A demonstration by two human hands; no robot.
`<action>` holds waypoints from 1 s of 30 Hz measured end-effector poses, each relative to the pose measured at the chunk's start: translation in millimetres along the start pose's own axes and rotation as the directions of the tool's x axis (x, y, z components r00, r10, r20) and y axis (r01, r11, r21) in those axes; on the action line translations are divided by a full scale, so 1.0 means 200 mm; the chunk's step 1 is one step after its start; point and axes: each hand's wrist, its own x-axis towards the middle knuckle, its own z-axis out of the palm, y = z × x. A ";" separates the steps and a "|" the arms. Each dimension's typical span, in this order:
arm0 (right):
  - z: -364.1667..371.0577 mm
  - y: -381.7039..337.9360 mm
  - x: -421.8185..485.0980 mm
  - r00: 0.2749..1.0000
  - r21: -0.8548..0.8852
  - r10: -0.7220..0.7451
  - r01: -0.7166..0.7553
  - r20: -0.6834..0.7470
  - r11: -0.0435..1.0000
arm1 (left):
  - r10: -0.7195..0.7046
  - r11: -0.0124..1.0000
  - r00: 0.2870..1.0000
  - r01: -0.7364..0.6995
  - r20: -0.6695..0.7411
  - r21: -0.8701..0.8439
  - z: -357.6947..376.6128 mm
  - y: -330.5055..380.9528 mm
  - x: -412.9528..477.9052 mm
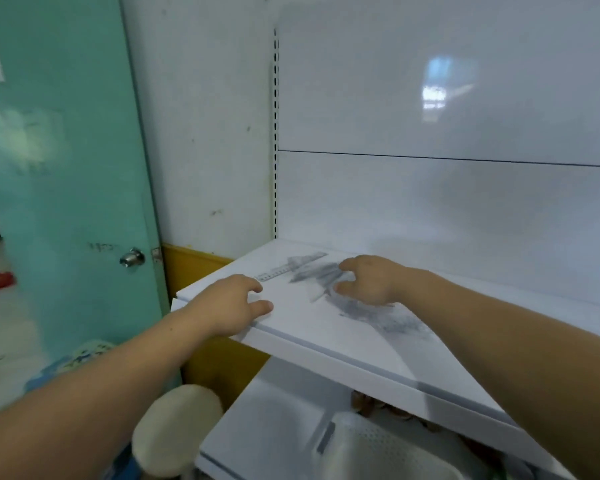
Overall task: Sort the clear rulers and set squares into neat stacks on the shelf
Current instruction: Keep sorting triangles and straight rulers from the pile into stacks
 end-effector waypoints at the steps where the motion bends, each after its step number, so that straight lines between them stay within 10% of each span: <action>1: -0.01 -0.02 0.05 1.000 -0.002 -0.003 0.003 0.011 1.000 | -0.003 1.000 1.000 0.003 -0.003 -0.007 0.00 -0.02 0.04; 17: 0.03 0.03 0.92 0.987 0.171 -0.021 -0.006 0.158 0.985 | 0.056 0.986 0.986 -0.079 0.154 0.146 0.11 -0.12 0.88; 30: 0.00 -0.01 0.87 0.994 0.026 0.086 -0.084 -0.074 0.996 | 0.271 0.961 0.933 -0.276 0.236 -0.012 0.10 -0.20 1.09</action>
